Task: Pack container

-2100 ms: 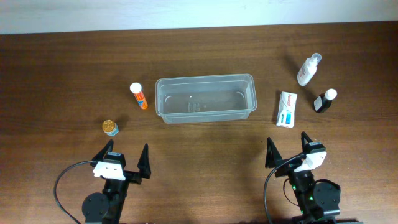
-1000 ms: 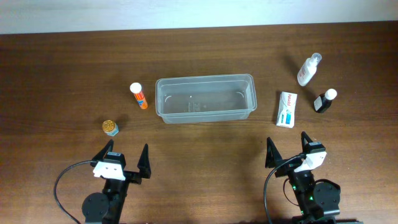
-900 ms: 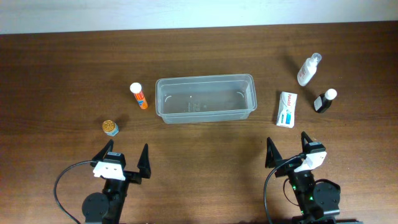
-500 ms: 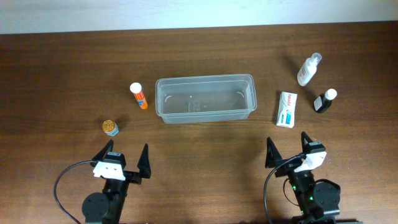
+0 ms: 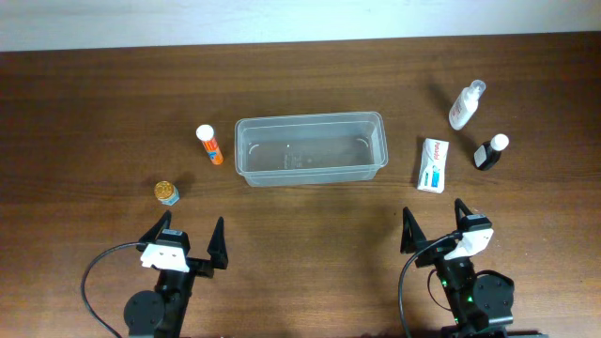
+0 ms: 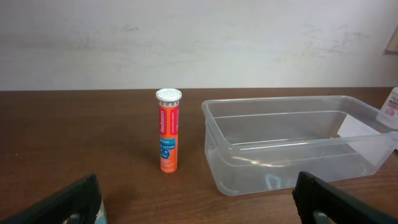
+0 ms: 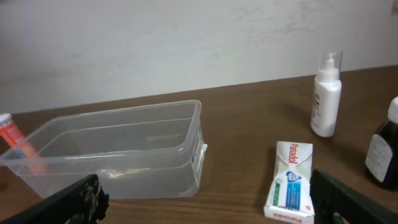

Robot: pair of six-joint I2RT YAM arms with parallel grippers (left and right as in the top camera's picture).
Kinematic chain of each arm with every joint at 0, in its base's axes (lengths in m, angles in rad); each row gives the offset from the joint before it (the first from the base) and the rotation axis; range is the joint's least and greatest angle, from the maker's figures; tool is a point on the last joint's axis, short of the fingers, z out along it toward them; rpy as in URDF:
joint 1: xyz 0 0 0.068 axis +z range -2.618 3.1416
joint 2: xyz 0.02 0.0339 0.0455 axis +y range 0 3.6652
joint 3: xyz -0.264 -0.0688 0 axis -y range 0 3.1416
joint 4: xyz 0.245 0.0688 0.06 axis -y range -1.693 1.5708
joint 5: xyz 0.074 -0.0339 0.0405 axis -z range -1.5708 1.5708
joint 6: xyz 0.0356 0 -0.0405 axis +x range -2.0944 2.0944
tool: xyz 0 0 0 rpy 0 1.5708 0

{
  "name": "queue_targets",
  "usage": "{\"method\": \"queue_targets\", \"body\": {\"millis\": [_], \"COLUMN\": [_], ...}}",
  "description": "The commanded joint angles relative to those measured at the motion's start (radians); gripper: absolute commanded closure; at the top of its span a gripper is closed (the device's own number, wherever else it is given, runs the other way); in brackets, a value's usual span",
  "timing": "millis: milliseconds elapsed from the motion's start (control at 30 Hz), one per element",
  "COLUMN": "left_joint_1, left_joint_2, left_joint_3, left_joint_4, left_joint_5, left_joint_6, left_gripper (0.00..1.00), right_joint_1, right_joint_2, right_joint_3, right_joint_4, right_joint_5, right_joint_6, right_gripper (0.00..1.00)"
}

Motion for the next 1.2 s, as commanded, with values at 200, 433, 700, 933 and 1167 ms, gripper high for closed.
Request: {"method": "queue_targets", "body": {"millis": [200,433,700,933,1167], "left_joint_1": [0.006,0.006,0.006,0.006,0.006], "left_joint_2": [-0.009,-0.009,-0.009,-0.009,-0.009], "left_joint_3": [-0.002,-0.002,-0.002,-0.002,-0.002], "left_joint_4": [-0.006,-0.005,-0.005,-0.005,-0.006], "left_joint_5": [-0.007,-0.007,-0.007,-0.007,-0.007], "left_joint_6": [-0.006,-0.006,-0.006,-0.006,-0.006], "left_gripper": [0.01,0.01,0.01,0.01,0.01], "right_joint_1": [-0.003,-0.003,-0.003,-0.005,-0.005], "right_joint_2": [-0.01,-0.01,0.072,0.402,0.895], "right_joint_3": [-0.005,0.005,0.227,0.591,1.039], "right_joint_4": [0.013,0.094,-0.023,-0.316,-0.69], "right_joint_5": [-0.038,-0.175,-0.111,0.058,0.13], "right_joint_6": [0.229,0.212,0.004,-0.096,-0.158], "right_gripper": [0.02,0.02,0.02,0.02,0.02]}}
